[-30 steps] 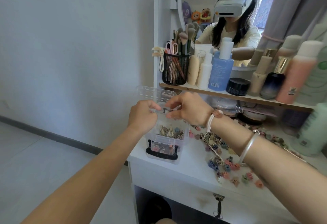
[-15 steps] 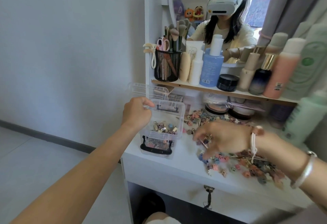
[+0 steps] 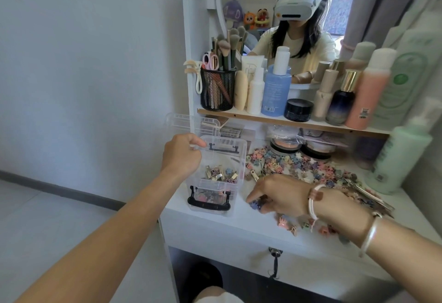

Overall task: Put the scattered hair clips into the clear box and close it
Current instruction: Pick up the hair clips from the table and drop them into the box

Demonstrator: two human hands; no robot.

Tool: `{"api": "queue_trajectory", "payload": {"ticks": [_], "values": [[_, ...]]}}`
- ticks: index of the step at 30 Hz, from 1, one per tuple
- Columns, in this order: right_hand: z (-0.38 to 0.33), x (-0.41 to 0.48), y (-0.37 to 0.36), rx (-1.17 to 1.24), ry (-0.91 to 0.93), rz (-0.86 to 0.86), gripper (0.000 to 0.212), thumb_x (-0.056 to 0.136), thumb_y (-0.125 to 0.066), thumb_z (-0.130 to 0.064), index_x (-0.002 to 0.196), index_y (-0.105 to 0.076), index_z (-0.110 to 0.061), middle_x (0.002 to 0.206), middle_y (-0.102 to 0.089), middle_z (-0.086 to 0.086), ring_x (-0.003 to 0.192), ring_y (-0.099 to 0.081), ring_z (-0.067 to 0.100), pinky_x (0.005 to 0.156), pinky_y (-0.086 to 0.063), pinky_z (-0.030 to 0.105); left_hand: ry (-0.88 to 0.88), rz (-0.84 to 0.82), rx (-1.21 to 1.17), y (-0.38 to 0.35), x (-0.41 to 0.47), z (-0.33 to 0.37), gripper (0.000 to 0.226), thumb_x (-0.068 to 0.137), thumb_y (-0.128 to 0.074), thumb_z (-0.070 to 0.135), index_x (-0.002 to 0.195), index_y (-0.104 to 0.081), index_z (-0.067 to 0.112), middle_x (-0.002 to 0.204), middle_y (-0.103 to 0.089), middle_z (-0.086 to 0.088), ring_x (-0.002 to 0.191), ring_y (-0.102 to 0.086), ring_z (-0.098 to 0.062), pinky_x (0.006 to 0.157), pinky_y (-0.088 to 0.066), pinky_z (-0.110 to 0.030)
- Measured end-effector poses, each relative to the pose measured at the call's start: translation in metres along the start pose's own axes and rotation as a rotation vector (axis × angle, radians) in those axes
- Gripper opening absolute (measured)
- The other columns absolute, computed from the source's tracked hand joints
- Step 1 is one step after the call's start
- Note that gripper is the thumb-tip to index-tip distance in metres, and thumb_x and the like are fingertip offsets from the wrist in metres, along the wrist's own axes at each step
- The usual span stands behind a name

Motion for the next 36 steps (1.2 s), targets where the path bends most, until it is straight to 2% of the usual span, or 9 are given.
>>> {"api": "queue_trajectory", "payload": {"ticks": [6,10,13,15,17,21,25,31,36], "values": [[-0.001,0.006,0.017,0.011,0.01,0.143,0.027,0.087,-0.056,-0.005,0.109,-0.067,-0.017,0.113,-0.067,0.0,0.106,-0.061,0.015,0.09,-0.049,0.025,0.007,0.009,0.003,0.007,0.003,-0.006,0.029,0.084,-0.046,-0.007,0.09,-0.063,0.016,0.122,-0.06,-0.011,0.105,-0.062,-0.029,0.09,-0.046,-0.033],[0.008,0.001,0.073,0.156,-0.032,0.428,0.026,0.085,-0.059,-0.008,0.107,-0.068,-0.016,0.109,-0.069,0.0,0.088,-0.054,0.001,0.078,-0.035,0.007,0.014,0.026,0.005,0.013,0.006,-0.011,0.03,0.084,-0.046,-0.007,0.089,-0.064,0.016,0.122,-0.061,-0.01,0.103,-0.062,-0.028,0.087,-0.046,-0.03],[0.004,0.002,0.101,0.371,-0.036,0.563,0.03,0.082,-0.066,-0.012,0.11,-0.067,-0.02,0.104,-0.071,0.004,0.087,-0.062,0.009,0.082,-0.042,0.014,0.005,0.021,0.0,0.011,0.007,-0.011,0.031,0.083,-0.046,-0.008,0.091,-0.064,0.015,0.122,-0.061,-0.01,0.104,-0.062,-0.028,0.091,-0.047,-0.032],[-0.011,0.013,0.1,0.395,-0.001,0.506,0.034,0.081,-0.067,-0.017,0.115,-0.064,-0.024,0.107,-0.071,0.004,0.095,-0.065,0.014,0.09,-0.046,0.021,-0.001,0.026,-0.01,0.01,0.008,-0.011,0.031,0.082,-0.046,-0.008,0.089,-0.064,0.016,0.122,-0.061,-0.01,0.105,-0.061,-0.029,0.094,-0.049,-0.035],[-0.018,0.021,0.097,0.368,0.015,0.477,0.038,0.083,-0.065,-0.02,0.121,-0.06,-0.025,0.115,-0.068,0.003,0.1,-0.064,0.01,0.091,-0.044,0.019,-0.003,0.033,-0.013,0.012,0.01,-0.012,0.031,0.082,-0.046,-0.008,0.089,-0.063,0.017,0.121,-0.061,-0.01,0.104,-0.061,-0.029,0.093,-0.049,-0.035],[0.014,0.019,0.098,0.459,-0.134,0.582,0.03,0.086,-0.06,-0.014,0.116,-0.063,-0.015,0.116,-0.067,0.005,0.094,-0.063,0.012,0.089,-0.042,0.018,0.001,0.051,-0.001,0.018,0.014,-0.016,0.032,0.082,-0.045,-0.01,0.094,-0.064,0.013,0.121,-0.061,-0.008,0.103,-0.062,-0.028,0.085,-0.045,-0.03],[0.036,0.036,0.063,0.359,-0.252,0.412,0.027,0.086,-0.059,-0.008,0.112,-0.064,-0.011,0.113,-0.067,0.006,0.106,-0.061,0.019,0.082,-0.039,0.015,0.013,0.082,-0.01,0.022,0.019,-0.02,0.035,0.079,-0.043,-0.011,0.094,-0.065,0.012,0.118,-0.062,-0.009,0.103,-0.06,-0.026,0.082,-0.045,-0.028],[0.032,0.056,0.025,0.113,-0.245,0.128,0.049,0.084,-0.061,-0.034,0.129,-0.049,-0.018,0.132,-0.055,0.005,0.121,-0.051,0.025,0.102,-0.041,0.035,0.003,0.074,-0.005,0.017,0.025,-0.018,0.034,0.08,-0.043,-0.009,0.092,-0.065,0.013,0.115,-0.064,-0.01,0.101,-0.061,-0.027,0.083,-0.045,-0.028],[0.019,0.068,0.024,0.034,-0.152,0.165,0.025,0.084,-0.061,-0.017,0.109,-0.065,-0.019,0.116,-0.066,0.003,0.109,-0.058,0.025,0.095,-0.047,0.036,0.001,0.07,-0.001,0.015,0.027,-0.019,0.033,0.081,-0.044,-0.009,0.09,-0.065,0.015,0.115,-0.064,-0.012,0.101,-0.062,-0.029,0.081,-0.046,-0.028]]}}
Point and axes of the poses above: each hand's wrist, its own x-axis towards the middle knuckle, its own y-axis out of the back of the hand, z = x × y, the point moved 8 cm from there along x, towards the middle knuckle
